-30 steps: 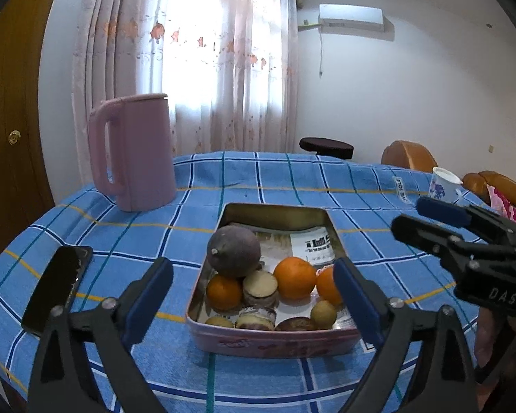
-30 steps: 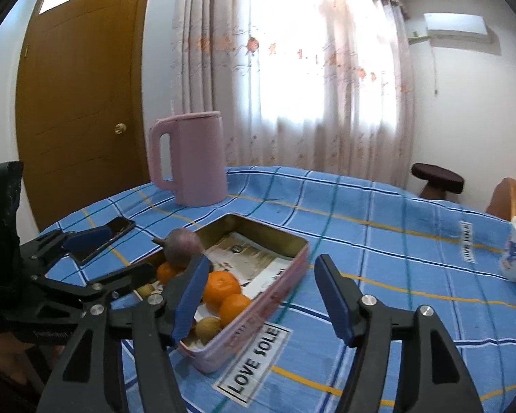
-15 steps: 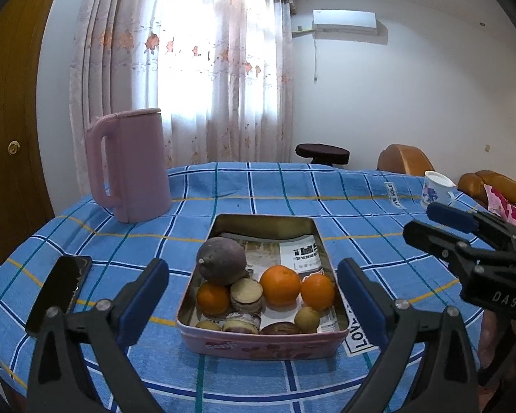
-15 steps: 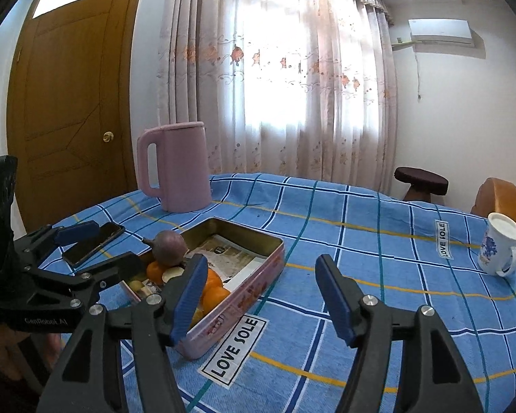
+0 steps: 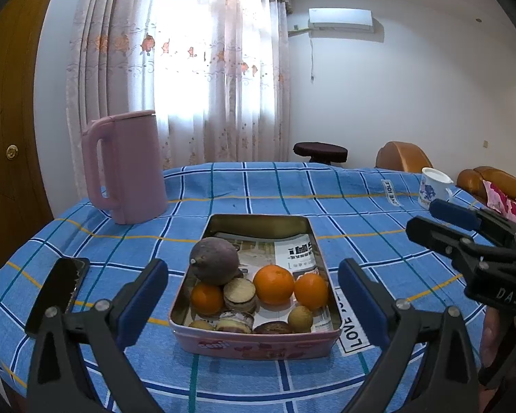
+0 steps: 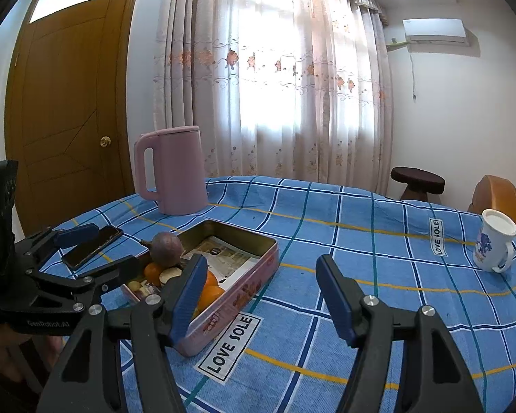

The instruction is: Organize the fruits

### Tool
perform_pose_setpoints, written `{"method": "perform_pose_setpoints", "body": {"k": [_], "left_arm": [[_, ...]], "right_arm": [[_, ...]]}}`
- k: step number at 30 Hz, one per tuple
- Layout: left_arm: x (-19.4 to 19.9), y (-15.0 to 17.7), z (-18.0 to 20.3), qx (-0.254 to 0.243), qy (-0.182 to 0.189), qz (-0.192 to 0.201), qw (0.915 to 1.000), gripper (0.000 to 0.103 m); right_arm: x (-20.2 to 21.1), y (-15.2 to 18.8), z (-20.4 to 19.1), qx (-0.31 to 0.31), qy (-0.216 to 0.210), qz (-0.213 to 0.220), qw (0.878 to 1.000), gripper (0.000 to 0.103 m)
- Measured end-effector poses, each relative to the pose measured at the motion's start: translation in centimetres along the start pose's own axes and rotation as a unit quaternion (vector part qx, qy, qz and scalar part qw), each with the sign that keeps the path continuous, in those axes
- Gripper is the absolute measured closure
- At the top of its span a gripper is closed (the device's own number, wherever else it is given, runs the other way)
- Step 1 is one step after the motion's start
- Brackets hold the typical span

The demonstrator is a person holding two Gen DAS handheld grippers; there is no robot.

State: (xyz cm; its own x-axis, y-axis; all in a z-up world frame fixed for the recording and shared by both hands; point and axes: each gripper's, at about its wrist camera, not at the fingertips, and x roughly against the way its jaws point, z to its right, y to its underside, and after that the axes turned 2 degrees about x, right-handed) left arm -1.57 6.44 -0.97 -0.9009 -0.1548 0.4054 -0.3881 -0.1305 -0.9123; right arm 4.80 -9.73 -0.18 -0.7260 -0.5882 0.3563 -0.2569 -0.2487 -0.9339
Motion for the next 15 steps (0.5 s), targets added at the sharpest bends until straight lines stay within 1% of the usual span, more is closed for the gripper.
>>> {"method": "perform_pose_setpoints", "body": {"k": [7,15], "left_arm": [[0.0,0.0,0.0,-0.001,-0.004,0.003,1.0000,0.000],[0.7,-0.5,0.4,-0.001,0.004,0.017,0.9999,0.000]], "right_arm": [[0.3,0.0,0.1,0.001,0.002,0.004,1.000,0.036],[1.3,-0.4,0.7,-0.004,0.010,0.016,1.000,0.036]]}}
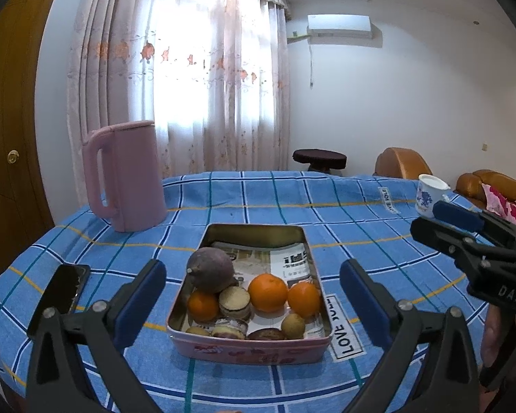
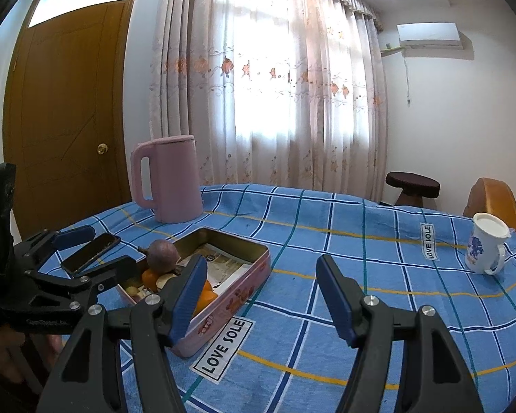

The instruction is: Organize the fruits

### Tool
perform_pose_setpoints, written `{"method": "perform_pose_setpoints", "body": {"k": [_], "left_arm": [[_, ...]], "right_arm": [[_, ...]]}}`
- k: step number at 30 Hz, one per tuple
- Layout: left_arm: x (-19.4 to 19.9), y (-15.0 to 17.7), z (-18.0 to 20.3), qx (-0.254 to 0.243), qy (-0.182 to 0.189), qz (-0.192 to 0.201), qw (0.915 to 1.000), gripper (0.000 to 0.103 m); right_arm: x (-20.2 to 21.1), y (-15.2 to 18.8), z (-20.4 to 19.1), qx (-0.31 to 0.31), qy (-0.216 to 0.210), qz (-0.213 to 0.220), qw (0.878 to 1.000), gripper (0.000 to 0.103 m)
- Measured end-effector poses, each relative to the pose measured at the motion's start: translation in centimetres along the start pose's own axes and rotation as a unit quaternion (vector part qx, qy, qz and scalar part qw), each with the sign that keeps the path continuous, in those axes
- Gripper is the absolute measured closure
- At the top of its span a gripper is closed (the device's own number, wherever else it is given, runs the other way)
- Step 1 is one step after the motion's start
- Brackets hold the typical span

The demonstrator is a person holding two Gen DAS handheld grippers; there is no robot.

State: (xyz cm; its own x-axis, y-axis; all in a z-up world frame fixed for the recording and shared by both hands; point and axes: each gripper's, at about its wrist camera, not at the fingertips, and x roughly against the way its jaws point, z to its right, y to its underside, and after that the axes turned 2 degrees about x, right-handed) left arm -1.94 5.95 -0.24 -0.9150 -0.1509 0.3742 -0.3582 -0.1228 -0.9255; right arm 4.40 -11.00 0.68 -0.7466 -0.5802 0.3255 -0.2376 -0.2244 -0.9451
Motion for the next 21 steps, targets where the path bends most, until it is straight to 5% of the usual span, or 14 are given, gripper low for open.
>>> {"method": "perform_pose_setpoints", "body": {"k": [21], "left_arm": [[-0.5,-0.1,1.1,0.007,0.020,-0.011,0.9997,0.000]], "right_arm": [[0.8,0.6,1.6,-0.005,0.021,0.000,1.000,0.036]]}}
